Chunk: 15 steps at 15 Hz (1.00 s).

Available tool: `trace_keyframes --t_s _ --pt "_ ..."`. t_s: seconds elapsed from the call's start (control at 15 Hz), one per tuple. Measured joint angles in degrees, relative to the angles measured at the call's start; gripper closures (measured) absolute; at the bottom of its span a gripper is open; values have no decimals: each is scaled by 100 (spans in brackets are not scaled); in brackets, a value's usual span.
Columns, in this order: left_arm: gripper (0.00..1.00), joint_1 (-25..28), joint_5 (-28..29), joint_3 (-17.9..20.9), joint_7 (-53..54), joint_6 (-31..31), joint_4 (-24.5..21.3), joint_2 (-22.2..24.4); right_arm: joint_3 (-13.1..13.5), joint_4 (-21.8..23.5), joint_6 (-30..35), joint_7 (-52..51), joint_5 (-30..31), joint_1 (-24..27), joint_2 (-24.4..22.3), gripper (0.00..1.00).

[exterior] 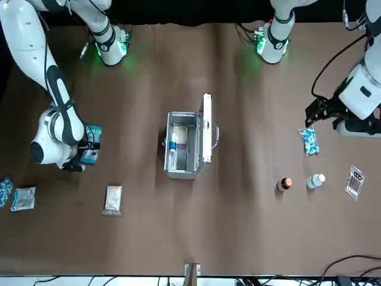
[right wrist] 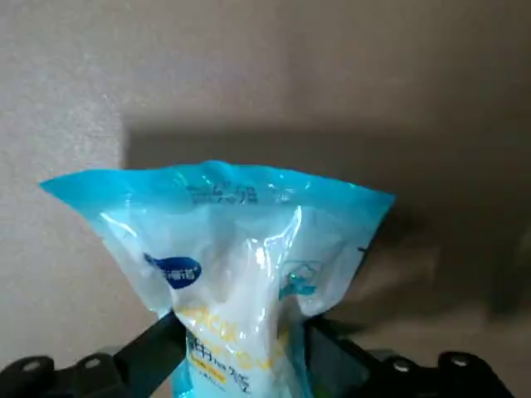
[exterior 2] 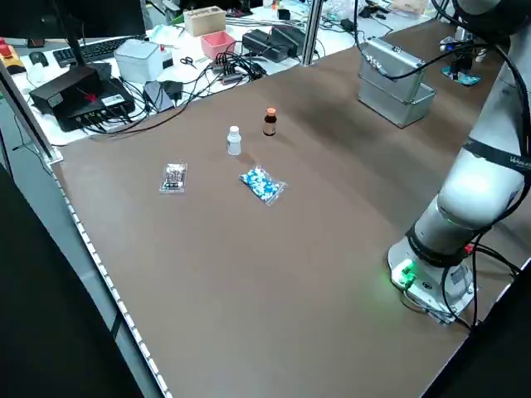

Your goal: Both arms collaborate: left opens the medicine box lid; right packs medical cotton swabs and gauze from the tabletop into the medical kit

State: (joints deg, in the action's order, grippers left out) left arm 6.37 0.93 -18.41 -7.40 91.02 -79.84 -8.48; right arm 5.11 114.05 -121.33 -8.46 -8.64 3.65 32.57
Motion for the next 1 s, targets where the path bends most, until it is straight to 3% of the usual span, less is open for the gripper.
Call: trace_keyframes --t_s 0.13,0.47,0.8,1.0 --pt "0 -44 0 -34 -36 0 -18 -20 -2 -83 151 135 0 -50 1 39" --pt "0 3 0 -34 -7 0 -24 -67 -8 -602 886 281 0 -204 0 84" --pt "0 0 0 -42 -7 4 8 -56 -46 -1011 1046 703 0 -562 1 87" --pt "0 -4 0 -48 -8 4 18 -55 -94 -1554 1422 1386 -23 -1063 -7 87"
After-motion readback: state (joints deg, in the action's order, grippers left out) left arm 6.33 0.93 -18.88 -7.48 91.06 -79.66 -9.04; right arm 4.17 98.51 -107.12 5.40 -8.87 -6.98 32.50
